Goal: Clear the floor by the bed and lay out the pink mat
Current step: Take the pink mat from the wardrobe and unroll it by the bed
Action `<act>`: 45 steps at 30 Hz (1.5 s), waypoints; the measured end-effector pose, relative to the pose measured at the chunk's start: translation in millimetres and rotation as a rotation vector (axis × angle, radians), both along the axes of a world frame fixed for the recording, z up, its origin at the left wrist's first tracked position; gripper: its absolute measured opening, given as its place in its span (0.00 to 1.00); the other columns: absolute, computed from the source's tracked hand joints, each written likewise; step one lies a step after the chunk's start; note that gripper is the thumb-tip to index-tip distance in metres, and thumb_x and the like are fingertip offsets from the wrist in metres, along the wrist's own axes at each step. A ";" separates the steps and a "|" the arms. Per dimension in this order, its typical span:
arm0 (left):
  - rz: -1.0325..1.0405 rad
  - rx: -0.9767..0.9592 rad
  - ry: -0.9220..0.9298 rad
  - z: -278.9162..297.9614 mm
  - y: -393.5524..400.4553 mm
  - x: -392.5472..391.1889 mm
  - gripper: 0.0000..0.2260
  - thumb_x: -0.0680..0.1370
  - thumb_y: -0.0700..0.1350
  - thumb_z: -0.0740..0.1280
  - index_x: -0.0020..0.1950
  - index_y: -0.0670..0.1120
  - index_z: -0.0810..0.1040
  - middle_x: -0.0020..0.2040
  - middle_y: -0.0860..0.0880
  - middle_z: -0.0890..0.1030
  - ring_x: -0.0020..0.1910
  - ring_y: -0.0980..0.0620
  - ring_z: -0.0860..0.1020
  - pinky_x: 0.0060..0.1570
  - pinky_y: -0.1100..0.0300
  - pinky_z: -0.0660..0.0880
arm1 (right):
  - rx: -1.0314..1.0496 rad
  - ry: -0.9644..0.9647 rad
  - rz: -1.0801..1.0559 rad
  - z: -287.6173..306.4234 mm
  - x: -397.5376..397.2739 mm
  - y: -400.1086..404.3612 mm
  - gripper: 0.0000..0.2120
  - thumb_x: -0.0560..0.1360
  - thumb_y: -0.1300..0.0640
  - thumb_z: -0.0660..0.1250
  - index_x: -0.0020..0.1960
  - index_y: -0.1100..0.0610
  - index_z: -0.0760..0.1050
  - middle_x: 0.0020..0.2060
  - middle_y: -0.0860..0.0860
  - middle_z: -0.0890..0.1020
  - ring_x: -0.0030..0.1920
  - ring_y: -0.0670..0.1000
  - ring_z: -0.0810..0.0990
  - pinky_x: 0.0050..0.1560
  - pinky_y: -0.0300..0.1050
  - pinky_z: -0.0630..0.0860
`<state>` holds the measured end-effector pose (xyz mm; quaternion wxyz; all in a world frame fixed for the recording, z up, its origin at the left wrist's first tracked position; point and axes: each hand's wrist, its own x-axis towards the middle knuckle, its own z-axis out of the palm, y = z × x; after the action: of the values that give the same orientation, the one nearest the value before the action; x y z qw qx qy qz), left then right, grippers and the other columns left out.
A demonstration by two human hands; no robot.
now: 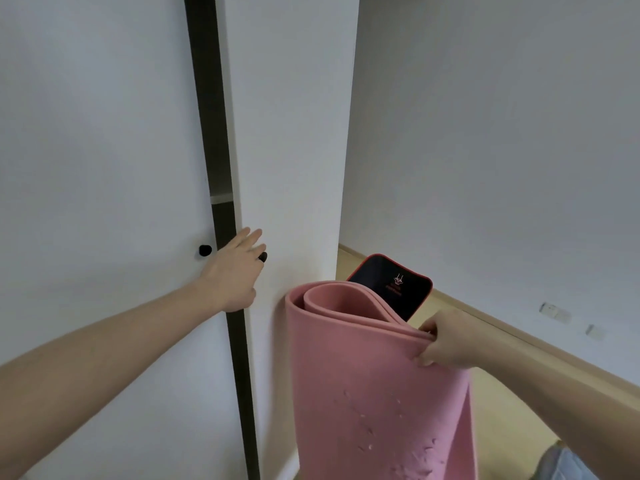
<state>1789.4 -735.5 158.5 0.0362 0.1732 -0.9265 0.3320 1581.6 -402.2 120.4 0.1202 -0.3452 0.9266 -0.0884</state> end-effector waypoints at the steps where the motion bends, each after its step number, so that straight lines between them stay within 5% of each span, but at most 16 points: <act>1: 0.003 0.015 0.001 0.9 -3.6 -0.2 0.24 0.75 0.52 0.62 0.68 0.44 0.77 0.79 0.46 0.62 0.81 0.43 0.46 0.80 0.46 0.40 | -0.016 -0.007 -0.007 -0.6 3.0 -2.1 0.20 0.66 0.49 0.79 0.57 0.50 0.85 0.41 0.43 0.83 0.40 0.42 0.79 0.34 0.33 0.69; 11: 0.085 0.036 -0.013 -10.7 -32.5 -1.2 0.34 0.72 0.52 0.64 0.76 0.42 0.66 0.81 0.39 0.41 0.80 0.41 0.38 0.79 0.45 0.41 | -0.091 -0.020 0.034 -6.3 16.7 -4.0 0.17 0.66 0.50 0.79 0.55 0.48 0.86 0.38 0.40 0.83 0.38 0.40 0.79 0.31 0.30 0.67; 19: 0.206 0.014 -0.031 -17.5 -34.6 -16.7 0.31 0.72 0.55 0.63 0.73 0.44 0.70 0.81 0.39 0.44 0.80 0.36 0.38 0.78 0.42 0.42 | -0.057 0.046 0.057 -13.8 14.9 16.4 0.17 0.65 0.48 0.78 0.54 0.45 0.86 0.37 0.39 0.82 0.35 0.38 0.77 0.27 0.28 0.63; 24: 0.289 0.033 -0.012 -22.0 -37.3 -33.0 0.30 0.72 0.57 0.60 0.72 0.47 0.71 0.81 0.43 0.50 0.78 0.33 0.40 0.76 0.39 0.42 | -0.027 0.090 0.060 -24.5 1.4 38.1 0.20 0.62 0.43 0.77 0.53 0.44 0.86 0.39 0.41 0.85 0.39 0.42 0.80 0.31 0.34 0.67; 31: 0.491 0.255 0.095 -25.9 -5.1 -78.2 0.32 0.72 0.55 0.62 0.75 0.48 0.66 0.81 0.41 0.47 0.76 0.26 0.41 0.75 0.35 0.39 | -0.021 0.102 0.047 -29.9 -34.0 69.1 0.23 0.61 0.40 0.76 0.55 0.44 0.85 0.41 0.41 0.85 0.42 0.43 0.81 0.36 0.38 0.77; 36: -0.052 0.635 0.070 -20.4 85.2 -157.8 0.31 0.73 0.58 0.64 0.75 0.51 0.66 0.79 0.49 0.62 0.77 0.46 0.62 0.77 0.48 0.52 | -0.043 0.071 0.034 -25.2 -78.1 100.1 0.21 0.63 0.43 0.77 0.56 0.45 0.85 0.41 0.41 0.85 0.40 0.42 0.80 0.31 0.33 0.68; 39: -0.305 0.913 0.008 -20.7 154.3 -203.1 0.34 0.70 0.60 0.70 0.75 0.53 0.67 0.74 0.56 0.68 0.72 0.52 0.68 0.72 0.56 0.64 | -0.048 0.045 0.019 -22.0 -108.0 114.9 0.22 0.62 0.42 0.76 0.55 0.45 0.86 0.40 0.41 0.85 0.39 0.41 0.80 0.34 0.35 0.75; 45: -0.460 0.829 -0.220 -49.5 227.4 -296.1 0.51 0.61 0.72 0.72 0.78 0.58 0.58 0.76 0.61 0.63 0.76 0.58 0.60 0.77 0.50 0.58 | -0.053 0.084 0.054 -11.9 -168.3 143.5 0.20 0.62 0.41 0.76 0.53 0.45 0.85 0.41 0.43 0.85 0.40 0.45 0.80 0.33 0.37 0.71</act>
<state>1493.3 -508.1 109.0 -0.0614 -0.0722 -0.9933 -0.0656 1413.3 -258.7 108.5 0.0742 -0.3763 0.9186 -0.0949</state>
